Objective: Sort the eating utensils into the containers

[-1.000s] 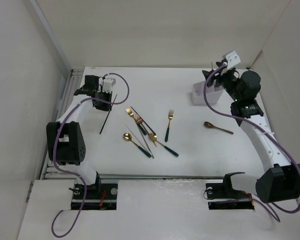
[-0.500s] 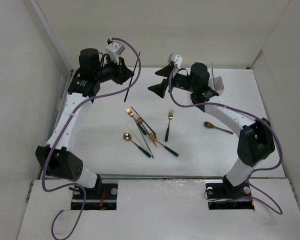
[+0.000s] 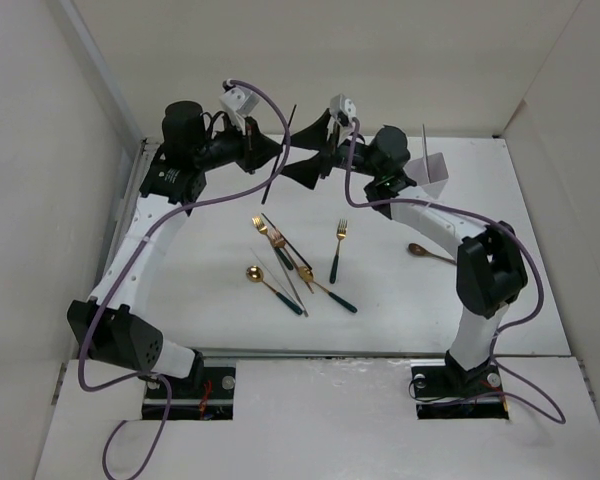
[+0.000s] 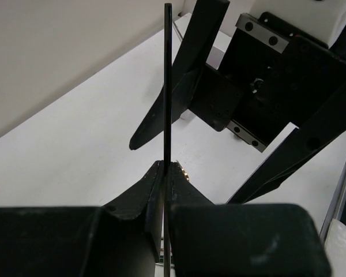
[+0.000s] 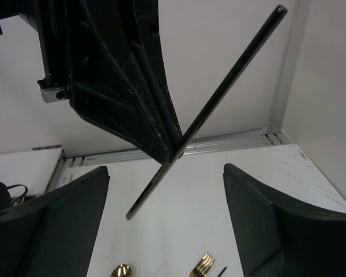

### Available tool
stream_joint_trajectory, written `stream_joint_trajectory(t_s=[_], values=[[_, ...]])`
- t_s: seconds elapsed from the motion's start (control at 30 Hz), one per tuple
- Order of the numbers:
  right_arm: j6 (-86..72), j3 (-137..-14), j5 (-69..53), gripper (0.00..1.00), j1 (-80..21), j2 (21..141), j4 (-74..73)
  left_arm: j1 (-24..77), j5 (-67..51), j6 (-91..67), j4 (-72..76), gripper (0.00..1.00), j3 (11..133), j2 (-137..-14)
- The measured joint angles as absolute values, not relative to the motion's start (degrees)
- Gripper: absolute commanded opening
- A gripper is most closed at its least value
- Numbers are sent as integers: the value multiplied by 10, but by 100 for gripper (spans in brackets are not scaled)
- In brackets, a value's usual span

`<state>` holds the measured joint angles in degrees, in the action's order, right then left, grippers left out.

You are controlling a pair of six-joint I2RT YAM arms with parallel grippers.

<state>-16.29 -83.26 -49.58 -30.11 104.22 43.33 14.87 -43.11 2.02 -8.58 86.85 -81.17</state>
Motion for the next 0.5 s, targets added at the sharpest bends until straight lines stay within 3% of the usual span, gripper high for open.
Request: stream_joint_trajectory(t_s=[0.33,0.47,0.5], values=[[-236,-836,-508,48,-301,1082,500,161,-431,0,-59,0,850,-806],[-246,-836,-512,28,-301,1082,515,164,-429,-3,-51,0,837,-801],[-248,-836,-515,18,-301,1082,516,164,-427,-3,-49,0,828,-797]])
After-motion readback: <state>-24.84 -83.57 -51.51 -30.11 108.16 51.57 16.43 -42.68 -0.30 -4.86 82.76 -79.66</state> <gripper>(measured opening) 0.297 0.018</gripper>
